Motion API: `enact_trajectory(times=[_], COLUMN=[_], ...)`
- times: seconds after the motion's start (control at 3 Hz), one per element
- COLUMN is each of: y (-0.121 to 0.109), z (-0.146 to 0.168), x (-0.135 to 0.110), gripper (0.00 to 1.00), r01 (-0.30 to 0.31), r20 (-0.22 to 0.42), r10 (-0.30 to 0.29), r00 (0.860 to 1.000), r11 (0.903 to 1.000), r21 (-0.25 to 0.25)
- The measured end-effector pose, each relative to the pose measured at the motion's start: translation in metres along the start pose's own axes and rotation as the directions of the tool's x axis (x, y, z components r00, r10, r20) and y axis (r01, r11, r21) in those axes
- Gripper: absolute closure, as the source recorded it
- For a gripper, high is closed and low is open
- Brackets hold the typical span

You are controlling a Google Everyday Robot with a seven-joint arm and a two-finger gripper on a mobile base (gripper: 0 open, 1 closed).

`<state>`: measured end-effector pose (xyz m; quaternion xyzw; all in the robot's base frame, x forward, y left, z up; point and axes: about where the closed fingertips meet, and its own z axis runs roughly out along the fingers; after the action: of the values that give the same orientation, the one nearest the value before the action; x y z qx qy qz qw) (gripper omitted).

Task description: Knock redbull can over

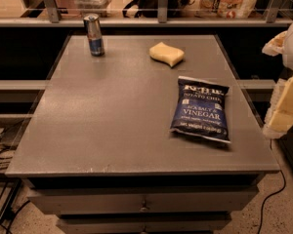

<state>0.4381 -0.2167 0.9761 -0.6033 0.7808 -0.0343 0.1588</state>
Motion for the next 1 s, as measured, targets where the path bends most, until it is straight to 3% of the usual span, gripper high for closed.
enact_trajectory(times=[0.33, 0.67, 1.0], y=[-0.001, -0.009, -0.028], z=[-0.001, 0.003, 0.012], x=[-0.002, -0.010, -0.027], gripper=[0.00, 0.00, 0.00], r01=[0.004, 0.001, -0.013], r20=[0.013, 0.109, 0.231], r10=[-0.004, -0.006, -0.008], r00=[1.000, 0.994, 0.973], r11=[0.9999, 0.9990, 0.9961], r21=[0.012, 0.044, 0.088])
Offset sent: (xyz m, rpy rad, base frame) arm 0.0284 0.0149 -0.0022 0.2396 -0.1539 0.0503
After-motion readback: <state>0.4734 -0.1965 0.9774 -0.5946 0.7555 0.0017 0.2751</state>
